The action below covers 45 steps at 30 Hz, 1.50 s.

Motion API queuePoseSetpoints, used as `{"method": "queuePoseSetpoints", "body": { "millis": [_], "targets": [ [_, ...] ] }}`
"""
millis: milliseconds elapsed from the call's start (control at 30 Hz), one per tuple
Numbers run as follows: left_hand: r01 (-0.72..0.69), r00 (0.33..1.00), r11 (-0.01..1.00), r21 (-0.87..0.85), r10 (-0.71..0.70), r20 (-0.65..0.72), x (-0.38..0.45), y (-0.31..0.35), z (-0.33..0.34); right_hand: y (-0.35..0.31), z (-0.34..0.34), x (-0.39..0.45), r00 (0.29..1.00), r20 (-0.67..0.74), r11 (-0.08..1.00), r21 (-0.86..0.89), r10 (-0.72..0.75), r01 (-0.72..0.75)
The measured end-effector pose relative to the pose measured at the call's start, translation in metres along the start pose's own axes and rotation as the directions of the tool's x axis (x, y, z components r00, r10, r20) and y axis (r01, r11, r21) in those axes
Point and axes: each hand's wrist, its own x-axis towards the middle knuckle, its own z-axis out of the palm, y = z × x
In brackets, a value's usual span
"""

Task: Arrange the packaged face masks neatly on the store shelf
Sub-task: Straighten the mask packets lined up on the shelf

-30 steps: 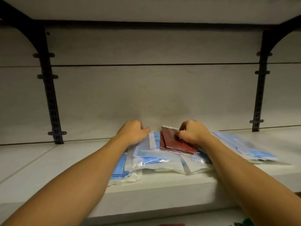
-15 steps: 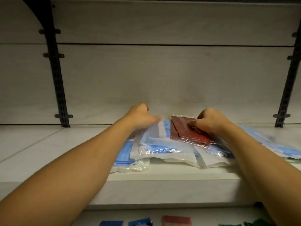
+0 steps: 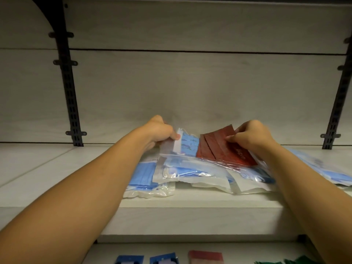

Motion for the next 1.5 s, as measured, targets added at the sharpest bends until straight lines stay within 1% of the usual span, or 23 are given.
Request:
{"method": "queuePoseSetpoints", "body": {
  "millis": [133,200,300,333,400,467,567,667,800,900,967,1067,1167,1233,1367,1433,1500],
  "targets": [
    [0.022,0.999,1.0,0.01,-0.021,-0.035,0.008,-0.007,-0.007,-0.003,0.001,-0.003,1.0,0.005,0.999,0.036,-0.013,0.012],
    [0.029,0.999,0.999,-0.019,-0.029,-0.016,0.01,-0.008,-0.009,-0.005,0.001,-0.004,0.999,0.04,0.992,0.123,-0.004,-0.001],
    [0.029,0.999,0.999,-0.026,-0.028,0.033,0.004,-0.005,-0.01,-0.007,0.001,-0.006,0.986,0.167,0.964,0.261,-0.002,-0.042],
    [0.033,0.998,0.999,-0.019,-0.032,0.057,0.001,-0.004,-0.011,-0.008,0.002,-0.006,0.982,0.19,0.956,0.29,-0.007,-0.049],
    [0.048,0.995,0.998,-0.032,-0.046,0.088,-0.003,-0.005,-0.014,-0.008,0.003,-0.006,0.978,0.207,0.937,0.347,-0.031,-0.044],
    [0.059,0.995,0.997,-0.055,-0.055,0.078,-0.009,-0.005,-0.016,-0.009,0.004,-0.005,0.98,0.196,0.908,0.417,-0.039,-0.047],
    [0.064,0.998,0.99,-0.127,-0.067,-0.016,-0.016,-0.006,-0.023,-0.012,0.005,-0.006,0.979,0.2,0.844,0.532,-0.047,-0.068],
    [0.068,0.986,0.979,-0.19,-0.094,-0.135,-0.028,-0.008,-0.036,-0.017,0.008,-0.007,0.976,0.211,0.797,0.599,-0.057,-0.083],
    [0.007,0.963,0.956,-0.293,-0.085,-0.255,-0.061,-0.007,-0.062,-0.029,0.009,-0.02,0.973,0.225,0.699,0.703,-0.044,-0.131],
    [-0.047,0.94,0.922,-0.385,-0.09,-0.33,-0.096,-0.006,-0.082,-0.044,0.008,-0.035,0.968,0.24,0.652,0.745,-0.069,-0.138],
    [-0.129,0.91,0.929,-0.347,-0.028,-0.413,-0.119,-0.004,-0.097,-0.057,0.007,-0.045,0.965,0.243,0.61,0.781,-0.097,-0.136],
    [-0.226,0.836,0.951,-0.212,0.078,-0.543,-0.152,-0.006,-0.122,-0.082,0.008,-0.063,0.951,0.243,0.534,0.839,-0.189,-0.108],
    [-0.283,0.791,0.944,-0.17,0.129,-0.598,-0.189,-0.009,-0.149,-0.11,0.016,-0.087,0.925,0.26,0.507,0.857,-0.277,-0.09],
    [-0.309,0.776,0.934,-0.177,0.14,-0.615,-0.217,-0.011,-0.166,-0.132,0.024,-0.106,0.908,0.249,0.479,0.876,-0.337,-0.062],
    [-0.317,0.794,0.924,-0.214,0.135,-0.593,-0.269,-0.023,-0.208,-0.185,0.046,-0.151,0.862,0.238,0.406,0.913,-0.447,-0.042],
    [-0.325,0.778,0.924,-0.203,0.139,-0.612,-0.29,-0.033,-0.237,-0.211,0.057,-0.178,0.841,0.248,0.409,0.912,-0.481,-0.035],
    [-0.325,0.752,0.927,-0.189,0.132,-0.645,-0.311,-0.041,-0.265,-0.236,0.066,-0.205,0.837,0.254,0.433,0.901,-0.485,-0.023]
  ]
}}
